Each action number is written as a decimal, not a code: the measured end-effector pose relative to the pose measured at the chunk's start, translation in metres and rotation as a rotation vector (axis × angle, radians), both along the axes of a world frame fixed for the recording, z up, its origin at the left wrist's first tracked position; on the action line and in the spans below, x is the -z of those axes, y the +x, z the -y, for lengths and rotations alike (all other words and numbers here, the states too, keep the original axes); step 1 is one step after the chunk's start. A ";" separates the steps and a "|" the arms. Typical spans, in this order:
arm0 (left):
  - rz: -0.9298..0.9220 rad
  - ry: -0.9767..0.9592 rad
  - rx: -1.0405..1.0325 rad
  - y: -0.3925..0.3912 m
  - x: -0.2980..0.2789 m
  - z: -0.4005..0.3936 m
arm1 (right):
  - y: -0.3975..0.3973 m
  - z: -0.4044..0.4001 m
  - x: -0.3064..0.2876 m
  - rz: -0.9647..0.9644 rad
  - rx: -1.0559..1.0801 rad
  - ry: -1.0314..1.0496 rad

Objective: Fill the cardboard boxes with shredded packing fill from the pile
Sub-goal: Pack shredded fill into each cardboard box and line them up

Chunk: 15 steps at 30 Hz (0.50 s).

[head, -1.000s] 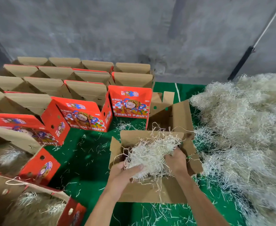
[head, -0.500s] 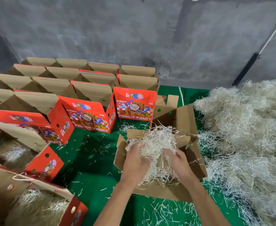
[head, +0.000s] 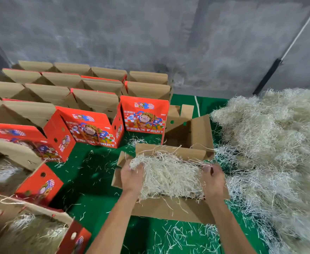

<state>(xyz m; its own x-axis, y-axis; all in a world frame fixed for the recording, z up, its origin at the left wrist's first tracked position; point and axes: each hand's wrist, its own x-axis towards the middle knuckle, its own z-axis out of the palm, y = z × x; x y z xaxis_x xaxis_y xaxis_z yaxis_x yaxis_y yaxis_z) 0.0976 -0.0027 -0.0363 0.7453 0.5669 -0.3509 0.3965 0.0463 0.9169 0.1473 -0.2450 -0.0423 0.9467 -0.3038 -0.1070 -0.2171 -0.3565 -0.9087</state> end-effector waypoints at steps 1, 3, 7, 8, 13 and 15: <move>0.032 0.037 0.087 0.000 0.000 0.005 | -0.001 -0.003 -0.004 -0.011 -0.011 0.049; -0.014 0.164 0.226 0.004 0.000 0.016 | -0.007 -0.016 -0.014 -0.125 -0.171 0.211; -0.096 -0.064 0.317 0.006 -0.004 0.033 | -0.016 -0.045 -0.016 -0.265 -0.607 0.145; -0.070 -0.171 0.353 0.006 -0.003 0.036 | -0.016 -0.049 -0.014 -0.276 -0.637 0.110; -0.030 -0.239 0.220 0.005 -0.008 0.018 | -0.002 -0.040 0.002 -0.343 -0.426 0.033; 0.012 -0.109 0.212 0.006 -0.007 0.006 | 0.006 -0.025 0.004 -0.347 -0.329 -0.078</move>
<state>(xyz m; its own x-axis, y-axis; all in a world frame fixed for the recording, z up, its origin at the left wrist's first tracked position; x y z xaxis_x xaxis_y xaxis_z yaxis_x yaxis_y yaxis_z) 0.1035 -0.0091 -0.0293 0.8483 0.3566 -0.3915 0.3968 0.0618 0.9158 0.1534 -0.2195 -0.0466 0.9063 -0.0137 -0.4225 -0.3669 -0.5217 -0.7702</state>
